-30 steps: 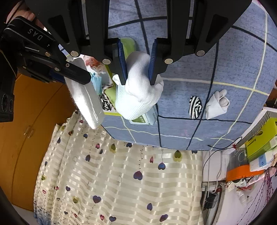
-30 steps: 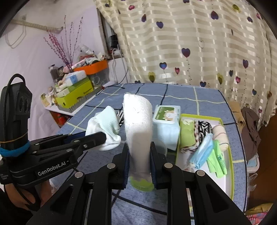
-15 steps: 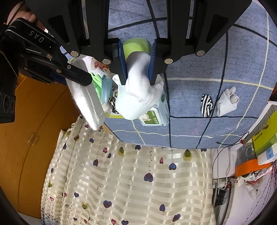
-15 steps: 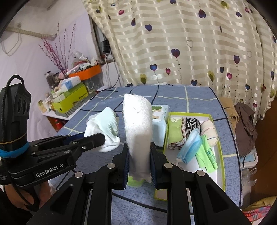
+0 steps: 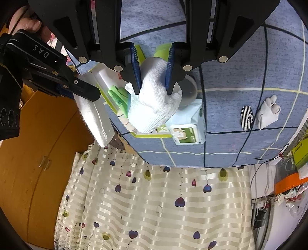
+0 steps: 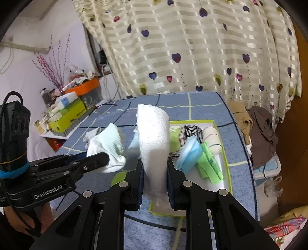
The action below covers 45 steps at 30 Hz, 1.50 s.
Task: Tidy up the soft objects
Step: 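Lift the white sock and rolled cloth and carry both toward the white tray, then lower the rolled cloth into the tray with the right tool while the left tool lowers the sock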
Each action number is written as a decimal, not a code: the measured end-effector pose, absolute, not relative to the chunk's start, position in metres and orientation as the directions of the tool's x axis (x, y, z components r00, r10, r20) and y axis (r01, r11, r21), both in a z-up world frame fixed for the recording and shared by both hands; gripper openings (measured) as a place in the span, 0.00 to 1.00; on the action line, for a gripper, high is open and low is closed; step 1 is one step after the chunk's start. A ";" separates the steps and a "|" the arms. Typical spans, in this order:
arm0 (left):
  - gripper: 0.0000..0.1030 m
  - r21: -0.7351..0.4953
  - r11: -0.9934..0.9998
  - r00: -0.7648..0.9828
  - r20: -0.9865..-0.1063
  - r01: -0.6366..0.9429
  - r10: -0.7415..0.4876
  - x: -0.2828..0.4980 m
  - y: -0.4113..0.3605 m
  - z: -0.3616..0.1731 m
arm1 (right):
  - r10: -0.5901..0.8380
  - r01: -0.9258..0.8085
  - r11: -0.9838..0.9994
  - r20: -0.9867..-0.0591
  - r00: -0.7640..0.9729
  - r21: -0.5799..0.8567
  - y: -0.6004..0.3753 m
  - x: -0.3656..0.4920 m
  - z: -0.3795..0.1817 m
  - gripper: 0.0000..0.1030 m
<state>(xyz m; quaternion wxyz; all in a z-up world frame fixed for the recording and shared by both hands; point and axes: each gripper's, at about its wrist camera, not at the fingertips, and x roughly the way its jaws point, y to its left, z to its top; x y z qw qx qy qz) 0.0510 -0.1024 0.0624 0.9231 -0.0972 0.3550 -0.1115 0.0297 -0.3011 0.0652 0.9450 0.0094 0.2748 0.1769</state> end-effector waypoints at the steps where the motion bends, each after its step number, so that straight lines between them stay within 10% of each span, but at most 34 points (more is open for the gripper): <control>1: 0.25 -0.258 0.956 0.721 -0.635 0.142 -0.279 0.052 -0.105 0.062 | 0.335 -0.323 0.939 -0.517 0.788 0.117 -0.304 0.030 0.065 0.19; 45: 0.25 -0.280 0.938 0.638 -0.688 0.206 -0.346 0.093 -0.147 0.038 | 0.175 -0.165 0.983 -0.647 0.742 0.077 -0.368 0.083 -0.003 0.33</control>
